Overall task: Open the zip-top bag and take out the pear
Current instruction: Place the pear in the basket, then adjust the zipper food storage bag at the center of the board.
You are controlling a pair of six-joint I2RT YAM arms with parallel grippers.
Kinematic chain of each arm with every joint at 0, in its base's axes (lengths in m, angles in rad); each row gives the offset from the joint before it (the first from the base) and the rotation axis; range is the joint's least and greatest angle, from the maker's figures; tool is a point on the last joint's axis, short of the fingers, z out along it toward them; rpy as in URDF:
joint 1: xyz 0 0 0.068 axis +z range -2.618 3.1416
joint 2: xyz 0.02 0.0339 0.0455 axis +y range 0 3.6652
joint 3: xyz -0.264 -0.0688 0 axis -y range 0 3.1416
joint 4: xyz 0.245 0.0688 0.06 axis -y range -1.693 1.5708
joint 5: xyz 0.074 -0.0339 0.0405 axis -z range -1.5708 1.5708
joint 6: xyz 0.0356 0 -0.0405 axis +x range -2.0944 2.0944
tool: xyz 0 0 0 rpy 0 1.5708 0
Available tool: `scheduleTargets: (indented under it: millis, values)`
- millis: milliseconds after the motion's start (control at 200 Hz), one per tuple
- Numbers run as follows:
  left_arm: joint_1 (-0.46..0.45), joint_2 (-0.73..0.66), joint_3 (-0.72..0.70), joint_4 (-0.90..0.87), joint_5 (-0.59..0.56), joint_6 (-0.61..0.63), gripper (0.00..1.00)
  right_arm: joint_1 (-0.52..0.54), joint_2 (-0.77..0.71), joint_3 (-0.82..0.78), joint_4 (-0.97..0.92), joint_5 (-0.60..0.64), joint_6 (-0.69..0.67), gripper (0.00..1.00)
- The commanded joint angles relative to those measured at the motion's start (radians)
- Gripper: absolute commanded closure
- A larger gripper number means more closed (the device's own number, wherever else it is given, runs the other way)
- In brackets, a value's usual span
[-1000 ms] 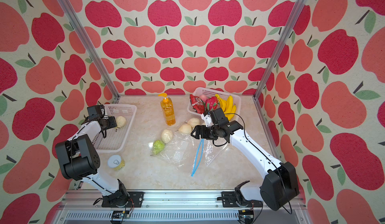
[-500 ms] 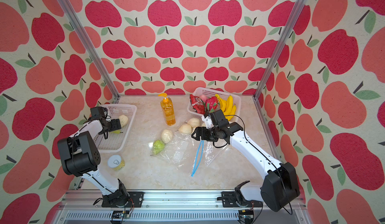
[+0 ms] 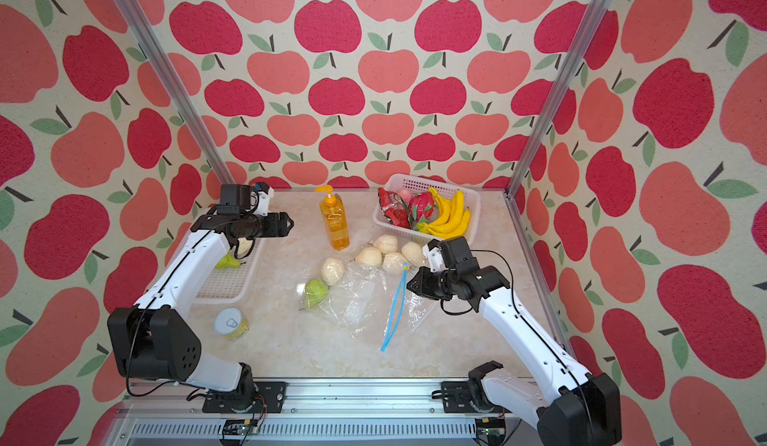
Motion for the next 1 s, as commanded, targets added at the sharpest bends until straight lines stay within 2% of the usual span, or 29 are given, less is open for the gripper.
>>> scheduleTargets:
  millis: [0,150,265,515,555,605,660,705,795,910,996]
  values:
    - [-0.077,0.003,-0.014,-0.113,0.056,-0.041,0.18,0.002,0.001,-0.044,0.031,-0.046,0.060,0.85]
    - [-0.102,-0.015,-0.094,-0.100,0.111,-0.055,0.19,0.013,0.023,-0.091,0.099,-0.046,0.102,0.87]
    - [-0.101,-0.035,-0.155,-0.088,0.145,-0.052,0.18,0.034,0.058,-0.126,0.191,-0.089,0.126,0.86]
    - [-0.117,-0.052,-0.269,-0.019,0.215,-0.096,0.20,0.091,0.166,-0.119,0.284,-0.073,0.162,0.83]
    - [-0.125,-0.053,-0.283,-0.014,0.216,-0.096,0.21,0.099,0.177,-0.114,0.300,-0.070,0.168,0.76]
    - [-0.133,-0.050,-0.295,-0.014,0.215,-0.096,0.21,0.110,0.189,-0.106,0.309,-0.060,0.162,0.58]
    - [-0.139,-0.044,-0.307,-0.015,0.212,-0.090,0.21,0.124,0.200,-0.092,0.309,-0.050,0.143,0.31]
    - [-0.141,-0.039,-0.318,-0.007,0.205,-0.092,0.21,0.135,0.201,-0.086,0.317,-0.038,0.128,0.18]
    - [-0.140,-0.026,-0.338,0.017,0.205,-0.094,0.24,0.142,0.184,-0.118,0.385,-0.037,0.141,0.12]
    - [-0.145,0.000,-0.351,0.048,0.168,-0.107,0.36,0.142,0.177,-0.138,0.428,-0.035,0.176,0.12]
    - [-0.153,0.018,-0.360,0.090,0.135,-0.117,0.38,0.142,0.181,-0.140,0.435,-0.037,0.187,0.12]
